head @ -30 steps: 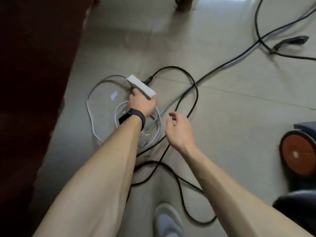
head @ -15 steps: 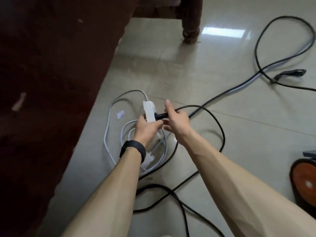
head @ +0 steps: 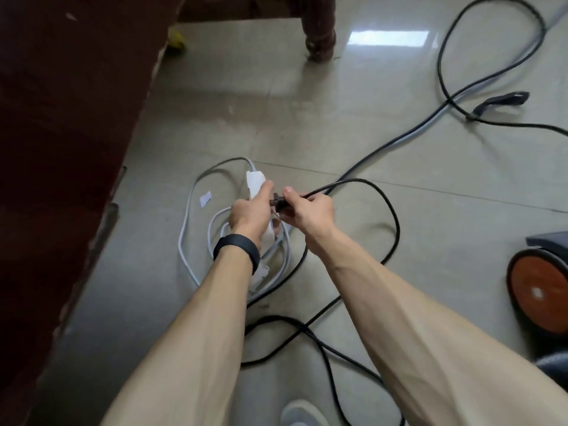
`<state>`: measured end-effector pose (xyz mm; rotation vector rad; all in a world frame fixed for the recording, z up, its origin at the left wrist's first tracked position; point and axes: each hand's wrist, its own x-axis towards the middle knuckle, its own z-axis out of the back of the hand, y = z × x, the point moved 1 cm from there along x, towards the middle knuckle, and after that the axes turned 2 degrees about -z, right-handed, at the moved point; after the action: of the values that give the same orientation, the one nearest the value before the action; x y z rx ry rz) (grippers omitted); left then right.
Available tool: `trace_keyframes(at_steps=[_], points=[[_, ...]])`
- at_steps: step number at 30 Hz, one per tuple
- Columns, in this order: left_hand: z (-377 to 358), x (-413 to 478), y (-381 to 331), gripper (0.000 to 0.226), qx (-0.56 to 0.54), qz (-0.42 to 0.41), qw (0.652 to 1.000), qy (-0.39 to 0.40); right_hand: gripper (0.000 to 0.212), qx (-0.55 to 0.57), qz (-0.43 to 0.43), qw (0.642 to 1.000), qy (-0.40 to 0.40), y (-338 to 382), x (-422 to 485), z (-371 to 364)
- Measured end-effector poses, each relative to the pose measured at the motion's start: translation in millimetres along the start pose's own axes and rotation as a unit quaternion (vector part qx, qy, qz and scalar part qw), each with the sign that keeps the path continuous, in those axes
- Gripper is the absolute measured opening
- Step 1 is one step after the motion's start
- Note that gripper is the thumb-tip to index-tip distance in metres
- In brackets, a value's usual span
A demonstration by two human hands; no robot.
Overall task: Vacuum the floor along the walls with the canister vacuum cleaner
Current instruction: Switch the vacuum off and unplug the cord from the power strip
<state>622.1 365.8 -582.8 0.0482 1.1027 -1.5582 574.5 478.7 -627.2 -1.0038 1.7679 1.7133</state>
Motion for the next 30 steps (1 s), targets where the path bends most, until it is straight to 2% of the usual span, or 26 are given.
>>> trace_keyframes(at_steps=[2,4,6,9,11,13,15,17,19,21,24,28,30], points=[[18,18,5,0.070,0.041,-0.018,0.997,-0.063,0.033,-0.024,-0.035,0.993,-0.110,-6,9,31],[42,39,7,0.077,0.070,-0.012,0.992,-0.104,0.042,-0.147,-0.049,0.973,-0.169,-14,13,54],[50,46,8,0.077,0.095,-0.003,0.990,-0.108,0.054,-0.169,-0.020,0.974,-0.152,-16,12,50],[41,22,5,0.058,0.150,-0.022,0.985,-0.077,0.060,-0.241,0.025,0.966,-0.086,3,-5,31],[33,-12,1,0.041,0.168,-0.039,0.985,-0.026,0.054,-0.318,0.050,0.947,-0.027,21,-30,37],[28,-59,-14,0.018,0.151,-0.066,0.984,0.070,0.046,-0.427,0.046,0.901,0.049,34,-75,57],[33,-111,-38,0.026,0.116,-0.066,0.977,0.164,0.039,-0.499,0.030,0.858,0.118,45,-133,75],[51,-163,-59,0.041,0.115,-0.022,0.960,0.252,0.034,-0.547,0.005,0.822,0.161,59,-201,89],[78,-218,-74,0.046,0.143,0.032,0.933,0.329,0.031,-0.577,0.017,0.795,0.185,74,-271,100],[107,-272,-86,0.030,0.130,0.047,0.919,0.369,0.025,-0.572,0.019,0.795,0.199,89,-344,106],[166,-380,-123,0.011,0.011,0.061,0.928,0.368,0.027,-0.542,0.011,0.817,0.196,125,-466,115],[244,-488,-168,0.027,-0.024,0.063,0.940,0.333,0.041,-0.464,0.024,0.878,0.115,177,-602,127],[287,-529,-194,0.029,-0.039,0.057,0.937,0.344,0.052,-0.396,0.041,0.916,0.051,205,-655,133]])
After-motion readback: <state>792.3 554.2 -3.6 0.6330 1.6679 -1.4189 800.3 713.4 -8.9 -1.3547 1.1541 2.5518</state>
